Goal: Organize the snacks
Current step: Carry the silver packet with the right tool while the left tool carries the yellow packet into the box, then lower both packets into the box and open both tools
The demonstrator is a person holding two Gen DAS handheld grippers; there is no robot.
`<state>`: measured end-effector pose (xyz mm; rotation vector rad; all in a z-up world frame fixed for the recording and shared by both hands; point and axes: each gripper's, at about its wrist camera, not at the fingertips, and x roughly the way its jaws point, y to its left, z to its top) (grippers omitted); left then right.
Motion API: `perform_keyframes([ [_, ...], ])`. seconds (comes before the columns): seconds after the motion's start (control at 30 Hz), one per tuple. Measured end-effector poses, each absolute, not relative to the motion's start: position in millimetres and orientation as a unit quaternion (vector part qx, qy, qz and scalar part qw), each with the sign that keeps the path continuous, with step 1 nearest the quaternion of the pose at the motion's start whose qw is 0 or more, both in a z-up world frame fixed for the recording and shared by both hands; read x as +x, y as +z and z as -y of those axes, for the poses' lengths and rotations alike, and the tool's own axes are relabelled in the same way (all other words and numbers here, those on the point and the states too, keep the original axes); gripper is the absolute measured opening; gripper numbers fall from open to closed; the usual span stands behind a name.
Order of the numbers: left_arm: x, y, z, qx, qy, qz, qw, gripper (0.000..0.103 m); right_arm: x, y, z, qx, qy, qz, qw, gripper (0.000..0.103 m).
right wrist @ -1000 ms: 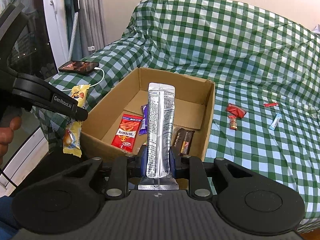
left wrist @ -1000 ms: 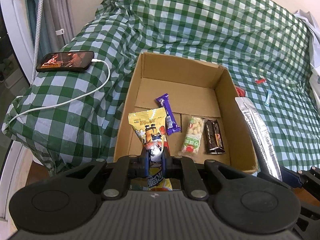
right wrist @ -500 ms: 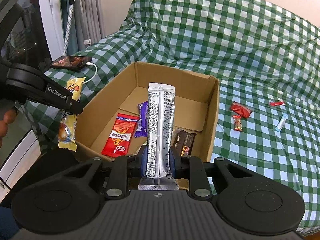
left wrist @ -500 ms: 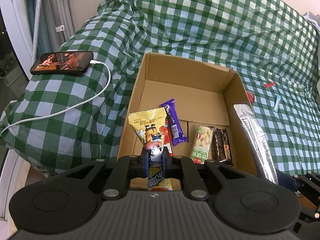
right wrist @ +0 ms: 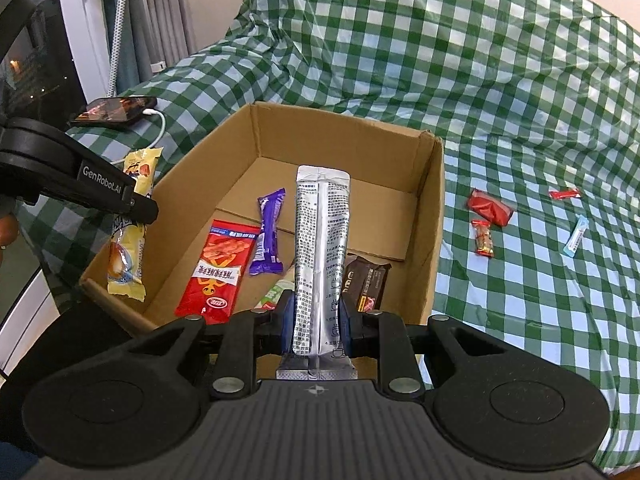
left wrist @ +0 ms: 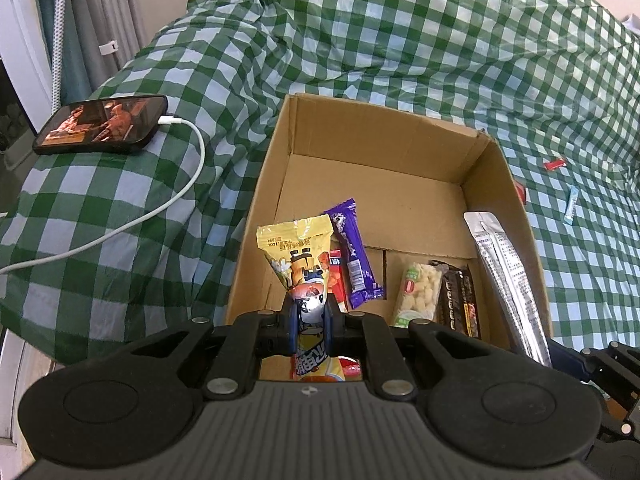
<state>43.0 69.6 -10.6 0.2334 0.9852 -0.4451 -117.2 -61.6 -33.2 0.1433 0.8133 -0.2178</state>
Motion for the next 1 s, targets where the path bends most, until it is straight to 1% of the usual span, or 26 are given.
perform_keyframes([
  [0.4, 66, -34, -52, 0.126, -0.203, -0.484, 0.842, 0.013, -91, -50, 77, 0.079, -0.1, -0.409, 0.903, 0.024],
  [0.83, 81, -48, -44, 0.139, -0.201, -0.49, 0.837, 0.014, -75, -60, 84, 0.08, -0.101, -0.417, 0.9, 0.024],
  [0.87, 81, -48, -43, 0.142, -0.202, -0.485, 0.839, 0.018, -73, -60, 85, 0.08, -0.102, -0.416, 0.9, 0.025],
  [0.9, 80, -47, -43, 0.146, -0.206, -0.48, 0.84, 0.039, -72, -59, 85, 0.08, -0.103, -0.414, 0.901, 0.026],
  [0.93, 79, -46, -42, 0.149, -0.207, -0.476, 0.842, 0.055, -70, -58, 86, 0.08, -0.104, -0.411, 0.902, 0.028],
  [0.97, 77, -43, -43, 0.151, -0.205, -0.467, 0.847, 0.087, -68, -56, 87, 0.081, -0.107, -0.408, 0.903, 0.031],
  [1.0, 75, -40, -44, 0.151, -0.2, -0.457, 0.853, 0.102, -68, -54, 88, 0.081, -0.112, -0.404, 0.904, 0.048],
])
